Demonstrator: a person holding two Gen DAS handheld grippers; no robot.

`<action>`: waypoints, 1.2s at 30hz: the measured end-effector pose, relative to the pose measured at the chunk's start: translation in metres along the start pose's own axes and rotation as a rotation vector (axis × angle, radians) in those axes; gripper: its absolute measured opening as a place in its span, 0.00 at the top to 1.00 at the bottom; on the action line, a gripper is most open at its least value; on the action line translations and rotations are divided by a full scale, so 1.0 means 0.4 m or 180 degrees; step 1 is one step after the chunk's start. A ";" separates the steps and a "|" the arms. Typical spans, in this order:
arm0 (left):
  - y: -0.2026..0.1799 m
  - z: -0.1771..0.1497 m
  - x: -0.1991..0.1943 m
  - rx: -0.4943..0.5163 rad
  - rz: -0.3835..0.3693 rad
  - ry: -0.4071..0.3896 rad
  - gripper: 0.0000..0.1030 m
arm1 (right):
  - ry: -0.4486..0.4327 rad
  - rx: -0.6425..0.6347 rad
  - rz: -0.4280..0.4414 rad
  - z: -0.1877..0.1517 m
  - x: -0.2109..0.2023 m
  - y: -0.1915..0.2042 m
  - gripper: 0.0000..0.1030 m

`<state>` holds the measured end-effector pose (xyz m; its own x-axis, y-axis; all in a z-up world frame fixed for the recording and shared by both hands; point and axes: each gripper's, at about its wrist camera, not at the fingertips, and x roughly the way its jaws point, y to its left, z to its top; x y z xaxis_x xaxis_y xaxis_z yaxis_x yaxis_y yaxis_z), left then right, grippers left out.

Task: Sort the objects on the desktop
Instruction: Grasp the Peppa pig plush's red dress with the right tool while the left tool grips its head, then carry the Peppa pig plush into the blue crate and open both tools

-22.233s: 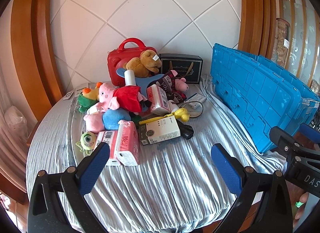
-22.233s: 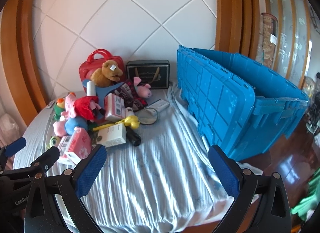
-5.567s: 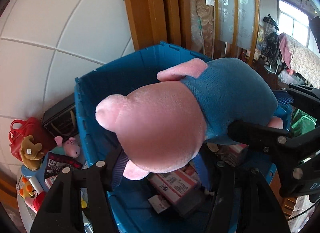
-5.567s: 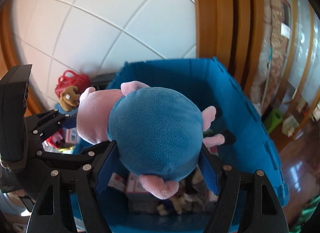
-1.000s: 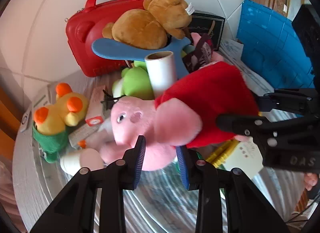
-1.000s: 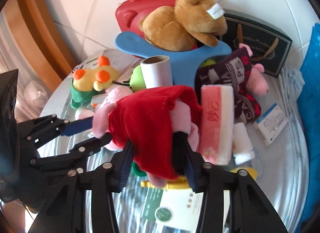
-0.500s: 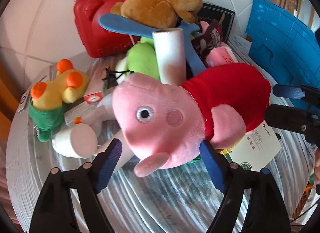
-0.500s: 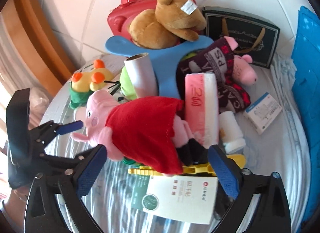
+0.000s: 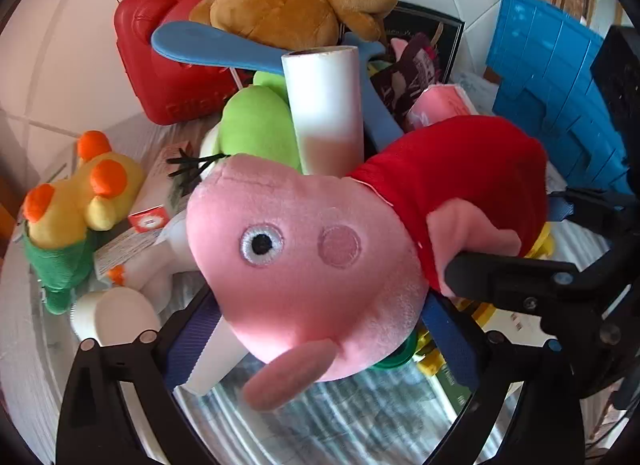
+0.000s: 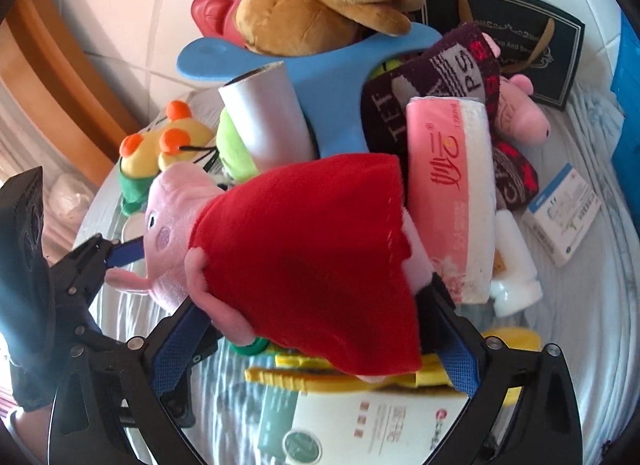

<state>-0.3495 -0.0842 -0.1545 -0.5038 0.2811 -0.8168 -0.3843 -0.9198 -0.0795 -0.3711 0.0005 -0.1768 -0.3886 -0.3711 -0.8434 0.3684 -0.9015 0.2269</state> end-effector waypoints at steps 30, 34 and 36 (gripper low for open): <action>-0.490 0.090 -0.478 0.0420 0.0093 -0.1290 0.21 | -0.1312 -0.0265 -0.0306 -0.133 -0.704 -0.103 0.29; -0.632 0.138 -0.528 0.0517 -0.0054 -0.1453 0.21 | -0.1540 -0.0229 -0.0520 -0.169 -0.859 -0.178 0.29; -0.713 0.169 -0.546 0.0561 -0.0121 -0.1468 0.21 | -0.1629 -0.0179 -0.0607 -0.183 -0.933 -0.236 0.29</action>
<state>-0.1822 0.1353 0.0851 -0.7615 0.4420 -0.4741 -0.5139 -0.8575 0.0260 -0.1989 0.2403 0.0807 -0.8090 -0.2758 -0.5192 0.2904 -0.9553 0.0550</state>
